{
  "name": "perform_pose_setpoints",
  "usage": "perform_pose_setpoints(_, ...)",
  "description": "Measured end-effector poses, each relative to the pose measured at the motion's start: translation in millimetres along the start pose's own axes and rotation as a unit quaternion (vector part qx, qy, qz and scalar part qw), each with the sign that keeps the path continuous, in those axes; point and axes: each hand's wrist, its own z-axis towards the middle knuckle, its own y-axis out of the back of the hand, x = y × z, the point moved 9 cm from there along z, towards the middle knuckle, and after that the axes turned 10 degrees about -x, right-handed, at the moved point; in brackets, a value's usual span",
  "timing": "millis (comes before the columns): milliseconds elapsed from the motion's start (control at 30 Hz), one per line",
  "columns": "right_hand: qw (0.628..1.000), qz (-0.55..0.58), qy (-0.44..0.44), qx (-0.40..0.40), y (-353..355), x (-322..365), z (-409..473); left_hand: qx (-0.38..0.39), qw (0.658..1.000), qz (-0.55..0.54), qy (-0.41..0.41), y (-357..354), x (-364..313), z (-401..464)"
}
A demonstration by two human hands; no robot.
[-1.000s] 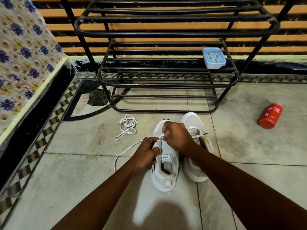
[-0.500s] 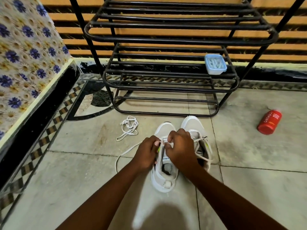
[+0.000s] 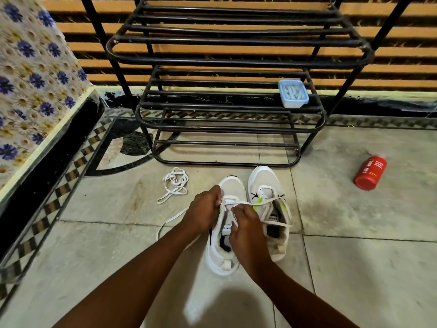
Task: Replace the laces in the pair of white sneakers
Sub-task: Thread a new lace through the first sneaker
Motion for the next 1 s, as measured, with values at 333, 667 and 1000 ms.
perform_pose_setpoints(333,0.998,-0.040,0.010,0.047,-11,-5,1,-0.086,0.928,-0.312,0.185,72,4,21)
perform_pose_setpoints(667,0.999,-0.041,0.014,0.014,-17,-9,3,-0.129,0.978,-0.161,0.001,87,-14,15)
perform_pose_setpoints(1000,0.997,-0.062,0.021,0.032,-30,-24,4,-0.030,0.904,0.338,-0.259,59,-46,10)
